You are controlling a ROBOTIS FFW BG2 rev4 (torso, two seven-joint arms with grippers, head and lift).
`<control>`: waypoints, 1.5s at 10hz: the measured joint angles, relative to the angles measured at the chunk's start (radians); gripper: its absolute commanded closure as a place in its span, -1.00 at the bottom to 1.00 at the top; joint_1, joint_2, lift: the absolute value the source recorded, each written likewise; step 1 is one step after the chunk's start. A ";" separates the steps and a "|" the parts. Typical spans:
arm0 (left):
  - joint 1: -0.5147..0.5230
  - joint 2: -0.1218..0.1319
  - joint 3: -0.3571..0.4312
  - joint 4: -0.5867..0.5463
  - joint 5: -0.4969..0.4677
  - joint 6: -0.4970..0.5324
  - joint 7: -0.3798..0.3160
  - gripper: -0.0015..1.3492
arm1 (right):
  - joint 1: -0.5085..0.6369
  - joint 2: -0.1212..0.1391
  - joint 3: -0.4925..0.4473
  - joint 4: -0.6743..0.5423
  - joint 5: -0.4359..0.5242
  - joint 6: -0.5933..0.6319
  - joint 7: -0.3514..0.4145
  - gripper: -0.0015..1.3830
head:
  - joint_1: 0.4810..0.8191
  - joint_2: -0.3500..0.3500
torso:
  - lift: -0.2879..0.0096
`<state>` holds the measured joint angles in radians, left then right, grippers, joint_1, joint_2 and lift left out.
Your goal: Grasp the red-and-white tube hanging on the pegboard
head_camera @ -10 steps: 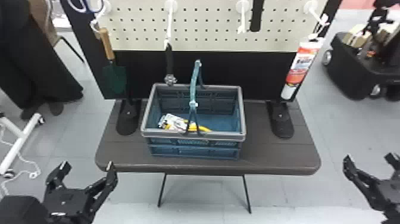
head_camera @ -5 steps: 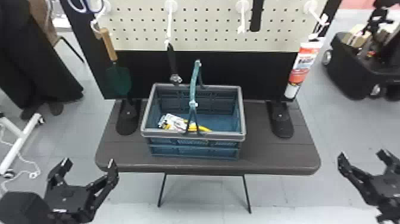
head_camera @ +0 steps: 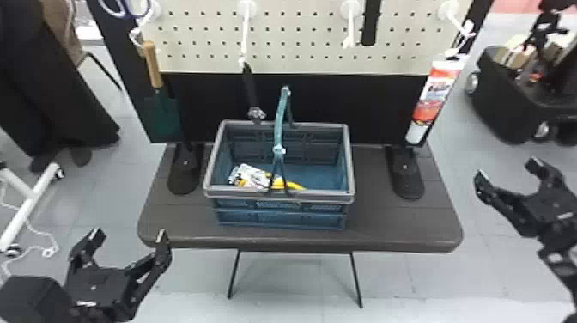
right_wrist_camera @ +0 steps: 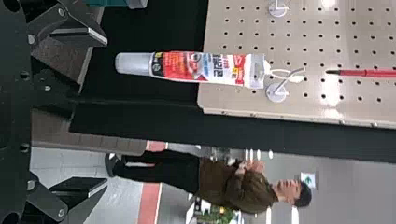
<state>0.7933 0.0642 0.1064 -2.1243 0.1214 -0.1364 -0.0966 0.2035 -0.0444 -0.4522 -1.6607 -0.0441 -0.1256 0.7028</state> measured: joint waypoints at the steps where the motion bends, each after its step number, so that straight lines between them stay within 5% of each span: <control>1: 0.000 0.000 0.000 0.000 0.001 0.000 0.000 -0.69 | -0.034 -0.022 0.010 0.008 0.012 0.028 0.013 -0.67 | 1.00 0.02 | 0.27; 9: -0.004 -0.001 -0.001 0.007 0.001 0.000 0.000 -0.69 | -0.443 -0.217 0.142 0.421 -0.006 0.196 0.236 -0.67 | 1.00 0.02 | 0.27; 15: -0.011 -0.003 -0.004 0.011 0.000 -0.001 0.000 -0.69 | -0.597 -0.312 0.321 0.557 -0.163 0.408 0.442 -0.67 | 1.00 0.02 | 0.27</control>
<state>0.7823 0.0614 0.1025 -2.1133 0.1212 -0.1375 -0.0964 -0.3930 -0.3562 -0.1310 -1.1035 -0.2071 0.2826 1.1446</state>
